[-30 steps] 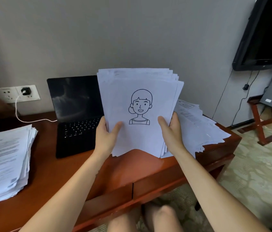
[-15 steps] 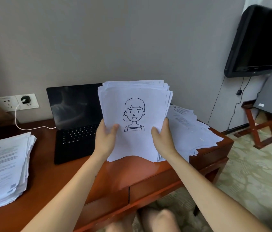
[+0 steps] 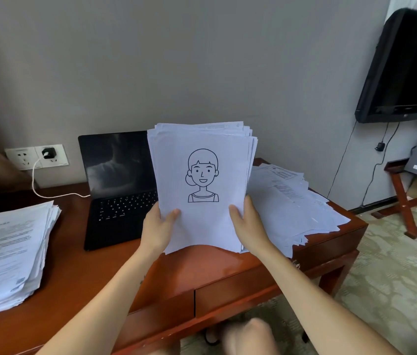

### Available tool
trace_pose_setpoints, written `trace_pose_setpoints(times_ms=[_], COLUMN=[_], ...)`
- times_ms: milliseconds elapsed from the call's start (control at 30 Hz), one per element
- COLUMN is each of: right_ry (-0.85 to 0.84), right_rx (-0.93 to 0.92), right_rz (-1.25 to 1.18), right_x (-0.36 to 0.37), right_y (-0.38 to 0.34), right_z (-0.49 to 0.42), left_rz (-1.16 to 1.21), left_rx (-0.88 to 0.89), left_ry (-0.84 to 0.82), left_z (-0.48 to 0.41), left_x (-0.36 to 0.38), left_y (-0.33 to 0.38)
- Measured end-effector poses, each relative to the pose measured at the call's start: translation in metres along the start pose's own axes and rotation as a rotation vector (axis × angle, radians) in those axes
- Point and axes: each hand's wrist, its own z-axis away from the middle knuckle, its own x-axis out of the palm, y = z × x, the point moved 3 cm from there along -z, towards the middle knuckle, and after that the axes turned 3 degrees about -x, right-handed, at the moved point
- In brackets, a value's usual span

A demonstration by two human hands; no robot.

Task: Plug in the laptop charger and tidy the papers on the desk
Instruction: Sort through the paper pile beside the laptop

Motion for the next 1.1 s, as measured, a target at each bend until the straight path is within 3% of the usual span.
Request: trace_pose_setpoints(times_ms=[267, 400, 667, 800, 933, 1100], right_ry=[0.003, -0.012, -0.101, 0.046, -0.019, 0.033], right_rx=[0.121, 0.170, 0.277, 0.330, 0.407, 0.520], right_rz=[-0.018, -0.039, -0.052, 0.343, 0.915, 1.038], right_x=[-0.017, -0.023, -0.025, -0.043, -0.051, -0.043], right_y=[0.026, 0.050, 0.103, 0.123, 0.125, 0.137], right_z=[-0.021, -0.044, -0.116, -0.134, -0.149, -0.173], left_rz=[0.017, 0.018, 0.010, 0.012, 0.037, -0.005], left_rx=[-0.166, -0.160, -0.116, -0.145, -0.170, -0.155], left_ry=[-0.171, -0.218, -0.088, -0.005, 0.048, 0.054], left_z=[-0.016, -0.035, -0.094, -0.098, -0.097, -0.100], left_x=[0.017, 0.036, 0.059, 0.039, 0.026, 0.024], left_y=[-0.012, -0.018, -0.042, -0.047, -0.051, -0.053])
